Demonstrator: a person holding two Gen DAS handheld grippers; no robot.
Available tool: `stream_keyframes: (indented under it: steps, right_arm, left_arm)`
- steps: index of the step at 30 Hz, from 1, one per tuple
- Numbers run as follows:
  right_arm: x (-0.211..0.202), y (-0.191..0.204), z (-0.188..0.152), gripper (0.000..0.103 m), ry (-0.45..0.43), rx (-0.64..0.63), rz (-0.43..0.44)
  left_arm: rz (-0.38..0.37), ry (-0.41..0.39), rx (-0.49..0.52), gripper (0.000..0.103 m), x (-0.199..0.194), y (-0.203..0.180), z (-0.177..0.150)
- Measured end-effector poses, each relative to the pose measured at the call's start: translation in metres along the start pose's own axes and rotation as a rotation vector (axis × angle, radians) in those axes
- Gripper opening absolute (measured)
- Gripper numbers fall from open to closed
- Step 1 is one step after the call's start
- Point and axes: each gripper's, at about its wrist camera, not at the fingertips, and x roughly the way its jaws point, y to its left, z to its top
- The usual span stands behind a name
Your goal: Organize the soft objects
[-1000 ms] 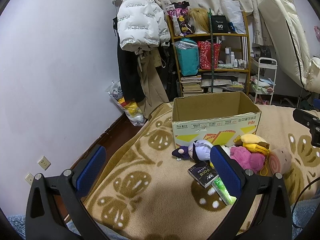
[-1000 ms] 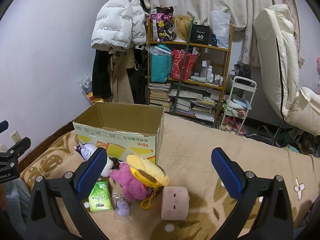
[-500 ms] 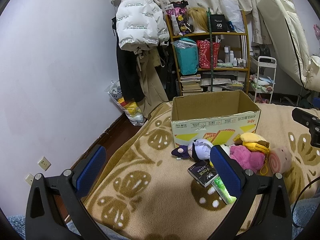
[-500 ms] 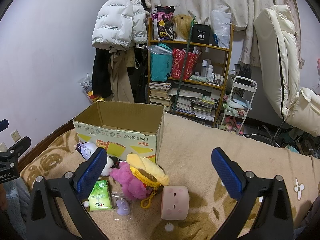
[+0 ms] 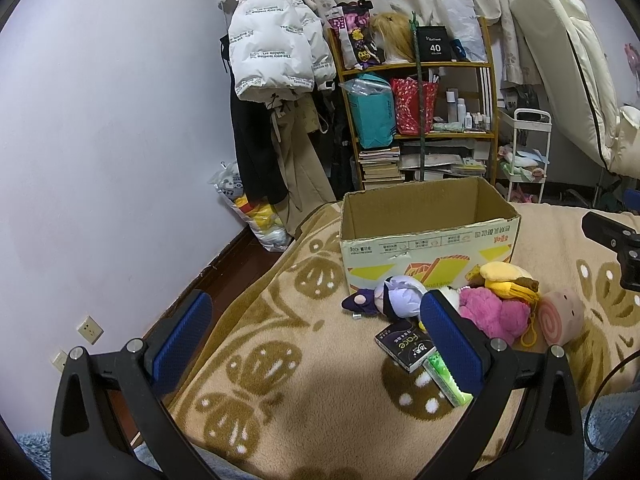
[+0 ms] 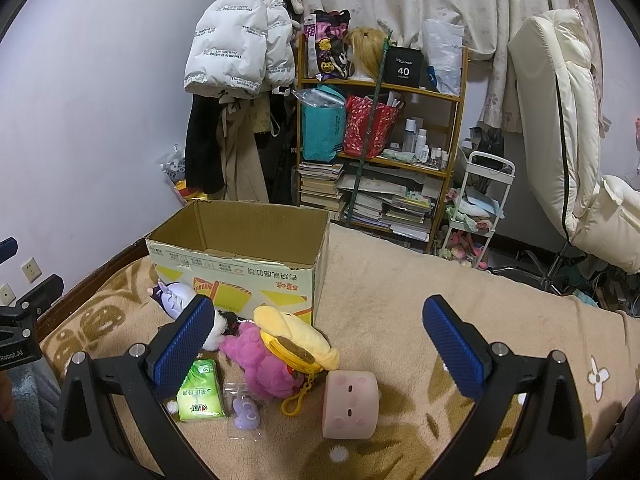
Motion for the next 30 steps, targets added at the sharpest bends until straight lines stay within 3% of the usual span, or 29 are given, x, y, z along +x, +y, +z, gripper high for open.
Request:
stream_keyframes:
  steps: [16, 24, 30]
  right_arm:
    - [0.014, 0.006, -0.021, 0.103, 0.05, -0.013, -0.032]
    - [0.032, 0.001, -0.017, 0.103, 0.125, 0.015, -0.005]
    - [0.058, -0.011, -0.011, 0.103, 0.216, 0.061, -0.012]
  left_arm:
    - [-0.027, 0.028, 0.077, 0.102, 0.006, -0.013, -0.001]
    - [-0.077, 0.12, 0.066, 0.102, 0.04, -0.038, 0.01]
    - [-0.089, 0.233, 0.095, 0.102, 0.077, -0.066, -0.004]
